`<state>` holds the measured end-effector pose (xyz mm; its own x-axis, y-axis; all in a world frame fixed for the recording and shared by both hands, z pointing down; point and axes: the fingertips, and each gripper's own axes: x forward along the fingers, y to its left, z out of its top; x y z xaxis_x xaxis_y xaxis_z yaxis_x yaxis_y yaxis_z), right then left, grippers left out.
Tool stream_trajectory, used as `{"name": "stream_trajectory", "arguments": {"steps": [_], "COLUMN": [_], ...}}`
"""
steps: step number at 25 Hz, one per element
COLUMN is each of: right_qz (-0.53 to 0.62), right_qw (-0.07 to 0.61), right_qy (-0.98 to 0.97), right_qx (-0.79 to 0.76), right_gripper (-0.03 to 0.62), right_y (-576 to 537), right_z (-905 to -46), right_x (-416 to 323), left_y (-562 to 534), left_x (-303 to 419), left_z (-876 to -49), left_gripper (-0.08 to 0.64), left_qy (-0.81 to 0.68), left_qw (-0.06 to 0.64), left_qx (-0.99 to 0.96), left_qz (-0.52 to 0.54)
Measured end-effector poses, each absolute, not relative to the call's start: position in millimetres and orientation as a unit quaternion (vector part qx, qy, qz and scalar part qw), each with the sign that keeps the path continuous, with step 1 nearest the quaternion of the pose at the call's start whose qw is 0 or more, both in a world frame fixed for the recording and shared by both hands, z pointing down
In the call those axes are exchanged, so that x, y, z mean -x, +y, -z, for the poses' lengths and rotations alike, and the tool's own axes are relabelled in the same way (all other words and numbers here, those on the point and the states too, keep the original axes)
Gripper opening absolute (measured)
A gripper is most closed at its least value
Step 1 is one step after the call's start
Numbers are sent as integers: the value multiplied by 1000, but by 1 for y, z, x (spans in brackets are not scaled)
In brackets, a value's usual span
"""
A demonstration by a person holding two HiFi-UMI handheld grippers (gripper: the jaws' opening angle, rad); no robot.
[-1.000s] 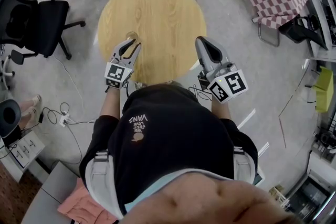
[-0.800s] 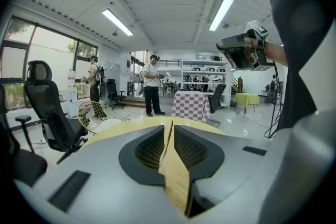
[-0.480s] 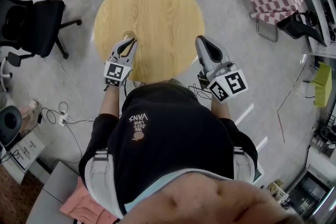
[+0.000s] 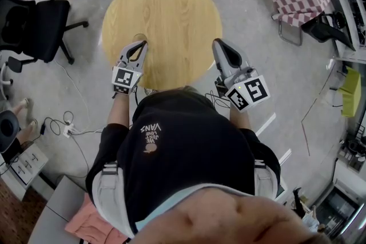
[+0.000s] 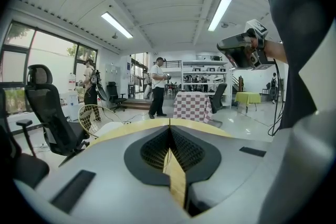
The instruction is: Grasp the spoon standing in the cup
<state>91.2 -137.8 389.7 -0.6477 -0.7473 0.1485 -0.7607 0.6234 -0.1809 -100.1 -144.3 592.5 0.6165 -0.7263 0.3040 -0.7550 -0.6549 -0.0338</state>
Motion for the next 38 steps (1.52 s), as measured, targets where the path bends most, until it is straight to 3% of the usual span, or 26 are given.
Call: {"name": "stream_trajectory", "arguments": {"steps": [38], "right_qz": [-120], "right_qw": [14], "right_qy": [-911], "right_qx": [-394], "right_gripper": [-3], "right_y": [-127], "right_z": [-391], "right_x": [-80], "left_y": [-133], "left_x": [110], "left_z": [-519], "left_gripper": [11], "left_qy": [-447], "left_qw": [23], "left_qx": [-889], "left_qz": [-100]}}
